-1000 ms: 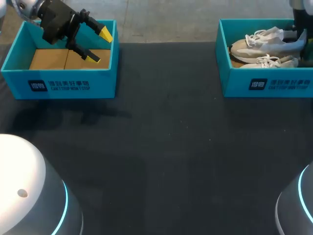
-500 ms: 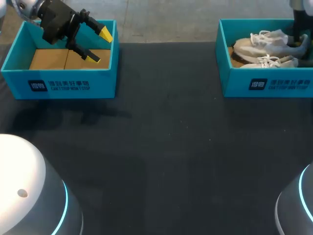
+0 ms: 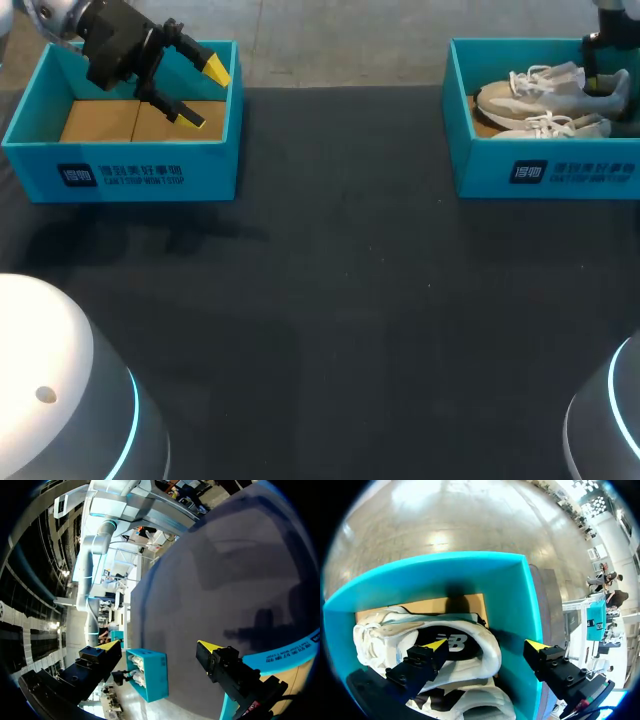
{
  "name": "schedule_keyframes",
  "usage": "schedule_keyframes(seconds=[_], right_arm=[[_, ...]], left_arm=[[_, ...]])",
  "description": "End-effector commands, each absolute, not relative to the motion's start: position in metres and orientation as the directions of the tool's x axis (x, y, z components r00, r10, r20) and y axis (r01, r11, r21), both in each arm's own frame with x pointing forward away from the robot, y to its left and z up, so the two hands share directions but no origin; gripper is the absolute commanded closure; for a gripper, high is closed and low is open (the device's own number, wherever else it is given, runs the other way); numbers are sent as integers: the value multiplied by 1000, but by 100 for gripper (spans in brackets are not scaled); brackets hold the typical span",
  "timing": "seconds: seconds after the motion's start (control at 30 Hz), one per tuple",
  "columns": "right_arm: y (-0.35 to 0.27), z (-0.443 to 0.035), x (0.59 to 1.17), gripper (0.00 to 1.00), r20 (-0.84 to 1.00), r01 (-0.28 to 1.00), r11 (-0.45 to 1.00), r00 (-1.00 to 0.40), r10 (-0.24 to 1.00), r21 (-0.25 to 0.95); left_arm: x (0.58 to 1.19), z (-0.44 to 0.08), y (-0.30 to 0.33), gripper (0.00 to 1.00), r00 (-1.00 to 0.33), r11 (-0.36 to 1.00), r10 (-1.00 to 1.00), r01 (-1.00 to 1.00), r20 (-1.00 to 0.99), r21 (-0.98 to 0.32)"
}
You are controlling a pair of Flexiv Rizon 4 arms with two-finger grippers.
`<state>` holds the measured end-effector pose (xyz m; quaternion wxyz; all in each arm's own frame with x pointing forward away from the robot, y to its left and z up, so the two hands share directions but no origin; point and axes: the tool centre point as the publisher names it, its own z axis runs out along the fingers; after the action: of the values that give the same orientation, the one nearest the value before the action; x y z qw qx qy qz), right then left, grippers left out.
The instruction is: Take the shoe out of the shoebox, open the shoe tongue, remove and reinsert the insole, then place the shoe into the shoebox
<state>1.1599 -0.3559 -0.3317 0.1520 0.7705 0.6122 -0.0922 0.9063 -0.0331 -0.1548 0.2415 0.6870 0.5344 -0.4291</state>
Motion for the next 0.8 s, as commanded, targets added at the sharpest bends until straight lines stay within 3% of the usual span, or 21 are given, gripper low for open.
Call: schedule_keyframes(seconds=[0.03,0.8], right_arm=[[-353,-316,1147,0,-311,970,-203,236,921,133],[-295,-243,1085,0,-123,969,-198,217,968,150]], left_arm=[[906,-155,-33,0,62,-312,529,942,-846,-126],[906,-155,-33,0,62,-312,529,942,-846,-126]])
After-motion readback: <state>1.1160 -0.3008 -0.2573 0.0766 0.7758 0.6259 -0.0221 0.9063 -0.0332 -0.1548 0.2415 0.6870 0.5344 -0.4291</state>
